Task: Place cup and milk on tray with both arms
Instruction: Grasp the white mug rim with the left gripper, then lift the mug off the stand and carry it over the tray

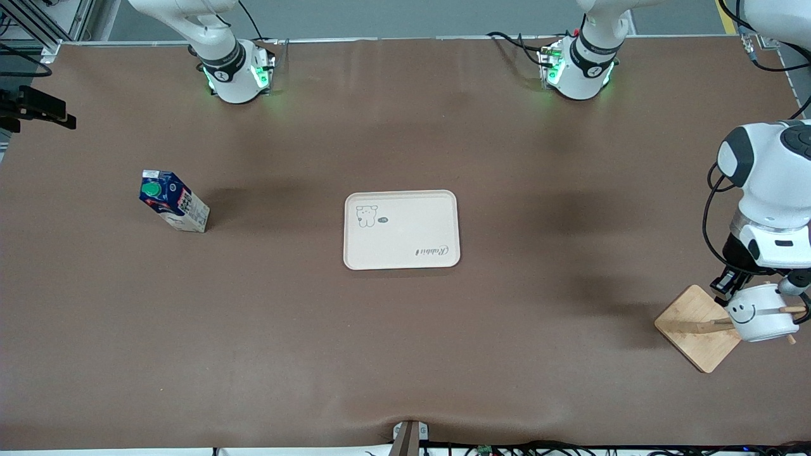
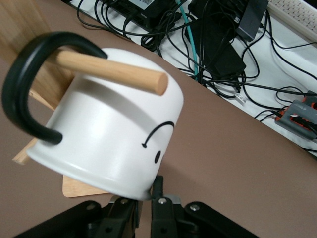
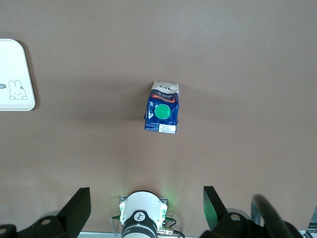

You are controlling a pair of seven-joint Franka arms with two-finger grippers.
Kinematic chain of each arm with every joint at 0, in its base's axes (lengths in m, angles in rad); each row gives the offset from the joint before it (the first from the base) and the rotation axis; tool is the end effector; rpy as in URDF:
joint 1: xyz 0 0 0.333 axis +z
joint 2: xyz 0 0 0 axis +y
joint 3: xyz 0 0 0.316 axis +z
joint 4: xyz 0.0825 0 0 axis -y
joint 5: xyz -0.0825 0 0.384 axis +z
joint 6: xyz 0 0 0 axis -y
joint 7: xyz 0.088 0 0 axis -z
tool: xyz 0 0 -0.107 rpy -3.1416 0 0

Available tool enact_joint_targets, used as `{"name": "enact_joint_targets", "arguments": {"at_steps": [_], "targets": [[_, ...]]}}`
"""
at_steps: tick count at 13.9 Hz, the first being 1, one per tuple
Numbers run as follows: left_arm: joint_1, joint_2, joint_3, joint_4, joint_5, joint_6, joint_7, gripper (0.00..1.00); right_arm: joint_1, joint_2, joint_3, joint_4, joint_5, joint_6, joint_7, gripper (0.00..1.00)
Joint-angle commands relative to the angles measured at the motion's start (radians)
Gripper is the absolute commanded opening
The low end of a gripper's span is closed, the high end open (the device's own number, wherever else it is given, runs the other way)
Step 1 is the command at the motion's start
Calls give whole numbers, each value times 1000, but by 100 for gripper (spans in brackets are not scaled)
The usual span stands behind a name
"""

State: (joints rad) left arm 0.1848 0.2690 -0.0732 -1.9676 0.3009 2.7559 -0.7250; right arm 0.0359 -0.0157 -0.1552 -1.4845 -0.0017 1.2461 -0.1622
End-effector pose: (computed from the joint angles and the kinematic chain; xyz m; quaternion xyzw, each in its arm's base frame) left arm 0.6418 0.0625 0.3934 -0.9211 -0.2825 -0.2678 0.0004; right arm 0.5096 -0.0621 0.6475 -0.9936 -0.0213 0.1101 0.0160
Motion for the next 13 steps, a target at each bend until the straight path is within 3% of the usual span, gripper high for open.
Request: {"name": "enact_joint_targets", "arguments": {"at_steps": [1,8,13], "targets": [[10,2,7,9,32,1,-14,0,2,-3,5,15,0,-10,16,100],[2,-8,3,30,35,-13,4,0,2,-3,5,15,0,-13,16,100],[-8,-14,-16,96,43,-120,25,0,2,-3,6,15,0,-16,16,100]]}}
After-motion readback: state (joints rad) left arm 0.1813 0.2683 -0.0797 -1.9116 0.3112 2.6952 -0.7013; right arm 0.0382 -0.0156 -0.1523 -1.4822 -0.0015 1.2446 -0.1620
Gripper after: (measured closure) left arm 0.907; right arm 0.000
